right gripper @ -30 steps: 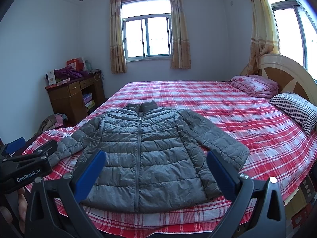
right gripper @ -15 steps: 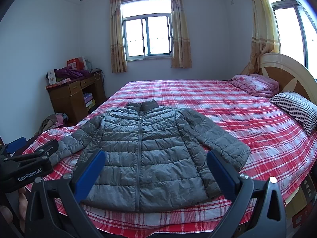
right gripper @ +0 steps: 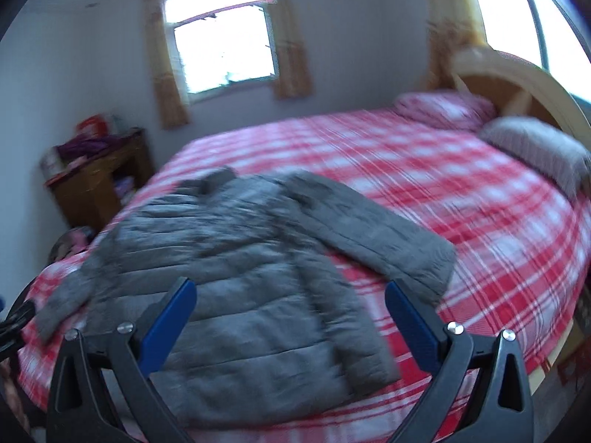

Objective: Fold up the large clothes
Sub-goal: 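Grasp the jacket sleeve with the right gripper and lift it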

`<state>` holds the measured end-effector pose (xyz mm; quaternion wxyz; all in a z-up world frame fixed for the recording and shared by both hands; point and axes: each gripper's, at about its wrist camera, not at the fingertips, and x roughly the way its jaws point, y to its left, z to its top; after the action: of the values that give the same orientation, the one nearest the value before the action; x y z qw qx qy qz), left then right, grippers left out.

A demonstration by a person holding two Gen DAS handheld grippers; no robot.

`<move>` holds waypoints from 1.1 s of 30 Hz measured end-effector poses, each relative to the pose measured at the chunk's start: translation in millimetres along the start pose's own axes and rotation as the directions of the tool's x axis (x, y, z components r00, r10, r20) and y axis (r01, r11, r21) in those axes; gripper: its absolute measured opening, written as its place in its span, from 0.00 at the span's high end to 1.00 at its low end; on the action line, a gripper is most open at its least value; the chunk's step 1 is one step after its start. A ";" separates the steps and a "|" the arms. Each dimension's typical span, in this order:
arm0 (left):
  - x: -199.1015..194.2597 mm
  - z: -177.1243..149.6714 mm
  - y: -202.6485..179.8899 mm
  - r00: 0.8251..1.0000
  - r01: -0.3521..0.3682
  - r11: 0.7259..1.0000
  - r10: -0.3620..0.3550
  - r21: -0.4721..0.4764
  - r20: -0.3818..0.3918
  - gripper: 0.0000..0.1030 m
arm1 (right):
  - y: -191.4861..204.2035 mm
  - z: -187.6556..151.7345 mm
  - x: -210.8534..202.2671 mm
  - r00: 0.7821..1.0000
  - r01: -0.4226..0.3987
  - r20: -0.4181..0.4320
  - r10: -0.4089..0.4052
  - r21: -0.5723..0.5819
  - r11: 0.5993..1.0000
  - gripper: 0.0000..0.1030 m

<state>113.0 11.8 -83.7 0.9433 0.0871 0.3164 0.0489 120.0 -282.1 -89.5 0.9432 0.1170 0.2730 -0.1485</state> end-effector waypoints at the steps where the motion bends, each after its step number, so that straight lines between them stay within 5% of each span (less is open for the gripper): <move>1: 10.4 0.3 -0.1 1.000 -0.011 1.000 0.011 0.003 -0.002 0.01 | -10.9 1.2 7.3 1.000 0.021 -0.013 -0.021 0.016 1.000 0.00; 7: 92.9 3.3 -1.7 0.993 -0.082 0.997 0.083 0.013 -0.079 0.01 | -98.0 5.4 70.1 0.972 0.206 -0.142 -0.187 0.134 0.969 0.06; 12: 147.5 2.5 -8.4 0.981 -0.153 0.988 0.156 0.034 -0.112 0.01 | -151.4 6.2 118.9 0.942 0.283 -0.245 -0.230 0.206 0.937 0.17; 16: 178.6 -4.6 -9.4 0.966 -0.202 0.978 0.207 0.050 -0.153 0.01 | -164.8 2.0 144.1 0.931 0.283 -0.298 -0.212 0.220 0.933 0.40; 18: 187.4 -9.3 -8.5 0.960 -0.219 0.974 0.225 0.054 -0.166 0.01 | -159.4 -0.8 142.3 0.936 0.291 -0.257 -0.240 0.181 0.939 0.65; 21: 194.6 -17.0 -5.0 0.958 -0.219 0.974 0.225 0.052 -0.177 0.01 | -158.7 -5.1 136.8 0.944 0.282 -0.226 -0.242 0.168 0.944 0.82; 29: 192.1 -26.7 12.6 0.970 -0.161 0.982 0.176 0.099 -0.170 0.01 | -188.8 -2.1 120.5 0.929 0.351 -0.189 -0.318 0.172 0.921 0.84; 33: 181.4 -15.4 31.4 0.972 -0.123 0.991 0.129 0.042 -0.195 0.01 | -191.4 9.2 113.5 0.927 0.362 -0.162 -0.337 0.165 0.917 0.84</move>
<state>246.7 71.4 -196.4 0.9008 0.1159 0.4031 0.1125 150.2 -487.1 -171.1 0.8658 0.1663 0.3349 -0.3325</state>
